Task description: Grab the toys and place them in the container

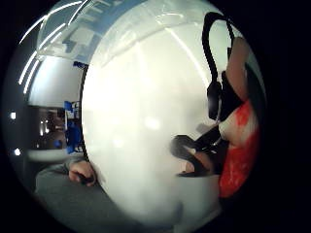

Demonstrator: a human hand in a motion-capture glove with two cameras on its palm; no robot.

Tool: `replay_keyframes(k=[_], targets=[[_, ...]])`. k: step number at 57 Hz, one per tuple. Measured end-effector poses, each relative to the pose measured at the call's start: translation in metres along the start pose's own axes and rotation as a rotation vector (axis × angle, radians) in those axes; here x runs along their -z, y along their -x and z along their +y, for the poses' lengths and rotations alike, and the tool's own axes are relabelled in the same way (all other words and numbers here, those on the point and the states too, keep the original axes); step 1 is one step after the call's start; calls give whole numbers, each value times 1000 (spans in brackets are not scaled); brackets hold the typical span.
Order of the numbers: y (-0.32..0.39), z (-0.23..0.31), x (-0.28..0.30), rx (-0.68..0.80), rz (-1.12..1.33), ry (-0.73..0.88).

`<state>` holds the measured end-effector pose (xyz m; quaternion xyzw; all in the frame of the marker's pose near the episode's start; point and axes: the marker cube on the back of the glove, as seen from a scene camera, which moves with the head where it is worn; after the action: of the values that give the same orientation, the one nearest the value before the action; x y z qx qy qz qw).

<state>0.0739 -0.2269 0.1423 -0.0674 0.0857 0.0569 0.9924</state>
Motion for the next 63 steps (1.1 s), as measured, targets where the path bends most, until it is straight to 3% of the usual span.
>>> replay_keyframes(k=[13, 27, 32, 38, 47, 54, 63], targets=[[11, 4, 22, 60, 17, 12], [39, 1, 206, 201, 58, -299], [43, -9, 239, 230, 81, -336], [50, -25, 245, 259, 16, -305], [74, -86, 235, 169, -138, -242], [88, -177, 220, 47, 17, -217], [102, -252, 199, 60, 63, -123]])
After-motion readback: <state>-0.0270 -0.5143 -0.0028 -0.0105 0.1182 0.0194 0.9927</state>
